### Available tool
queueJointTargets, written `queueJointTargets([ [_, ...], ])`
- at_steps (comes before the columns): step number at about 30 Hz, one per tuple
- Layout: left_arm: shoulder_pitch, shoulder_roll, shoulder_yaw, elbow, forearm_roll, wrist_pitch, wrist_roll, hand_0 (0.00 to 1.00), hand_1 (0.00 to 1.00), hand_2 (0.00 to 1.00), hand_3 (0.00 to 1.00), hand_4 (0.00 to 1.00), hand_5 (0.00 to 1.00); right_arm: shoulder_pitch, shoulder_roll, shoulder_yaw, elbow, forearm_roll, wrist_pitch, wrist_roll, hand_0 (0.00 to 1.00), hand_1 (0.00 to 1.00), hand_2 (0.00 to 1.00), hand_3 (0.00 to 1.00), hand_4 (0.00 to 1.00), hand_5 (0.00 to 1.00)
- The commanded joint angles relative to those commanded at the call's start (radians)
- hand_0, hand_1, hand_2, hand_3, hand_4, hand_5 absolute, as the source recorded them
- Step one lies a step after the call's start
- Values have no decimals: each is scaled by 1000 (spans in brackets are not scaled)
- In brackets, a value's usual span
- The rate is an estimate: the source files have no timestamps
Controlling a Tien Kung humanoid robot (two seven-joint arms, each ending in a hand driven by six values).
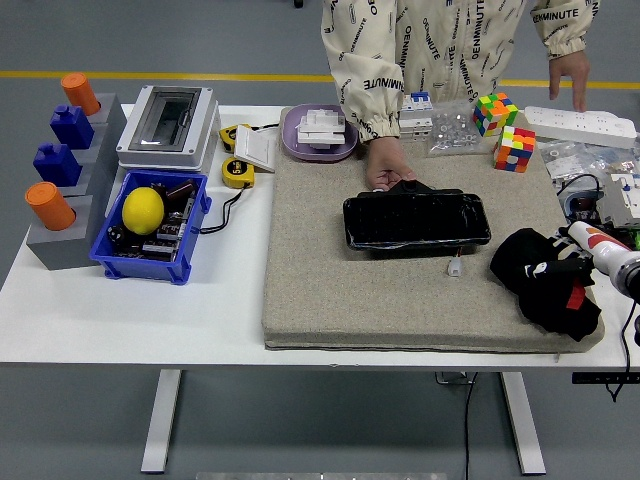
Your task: Pick the rag up,wipe the panel,place it on the desk
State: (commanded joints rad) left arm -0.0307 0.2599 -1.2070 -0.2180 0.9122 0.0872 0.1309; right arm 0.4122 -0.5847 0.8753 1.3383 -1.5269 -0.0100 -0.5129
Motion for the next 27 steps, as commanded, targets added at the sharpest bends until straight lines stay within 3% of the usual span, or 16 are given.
queueJointTargets([
  [10, 1, -1, -3, 1, 1, 0, 0, 650, 663, 695, 580, 682, 447, -11, -15, 55, 43, -12, 3, -5, 620, 581, 675, 689, 998, 526],
  [11, 1, -2, -3, 1, 1, 0, 0, 650, 664, 695, 581, 682, 447, -12, -17, 62, 49, -15, 1, -5, 640, 595, 693, 734, 998, 535],
  [13, 1, -2, -4, 1, 2, 0, 0, 650, 664, 695, 581, 682, 447, -14, -19, 76, 64, -32, -6, -3, 640, 595, 693, 734, 998, 535],
  [16, 0, -3, -4, 1, 1, 0, 0, 650, 664, 695, 581, 682, 447, -17, -21, 100, 86, -81, -19, 9, 640, 595, 693, 734, 998, 535],
  [17, 0, -3, -4, 0, 1, 0, 0, 650, 664, 695, 580, 682, 447, -18, -21, 108, 90, -96, -25, 16, 700, 641, 744, 796, 998, 548],
  [19, -1, -3, -4, 0, 1, 0, 0, 650, 664, 695, 580, 682, 447, -20, -20, 123, 97, -133, -38, 37, 700, 641, 744, 796, 998, 548],
  [22, -3, -3, -2, -1, 0, 0, 0, 650, 664, 695, 580, 682, 447, -29, -13, 141, 96, -190, -64, 74, 700, 641, 744, 796, 998, 548],
  [23, -3, -3, -2, -1, 0, 0, 0, 650, 662, 695, 580, 682, 447, -32, -11, 144, 94, -211, -74, 87, 748, 702, 797, 833, 998, 580],
  [27, -2, -4, 0, 0, -1, 0, 0, 650, 662, 695, 580, 682, 447, -42, -3, 150, 82, -287, -109, 129, 748, 702, 797, 833, 998, 580],
])
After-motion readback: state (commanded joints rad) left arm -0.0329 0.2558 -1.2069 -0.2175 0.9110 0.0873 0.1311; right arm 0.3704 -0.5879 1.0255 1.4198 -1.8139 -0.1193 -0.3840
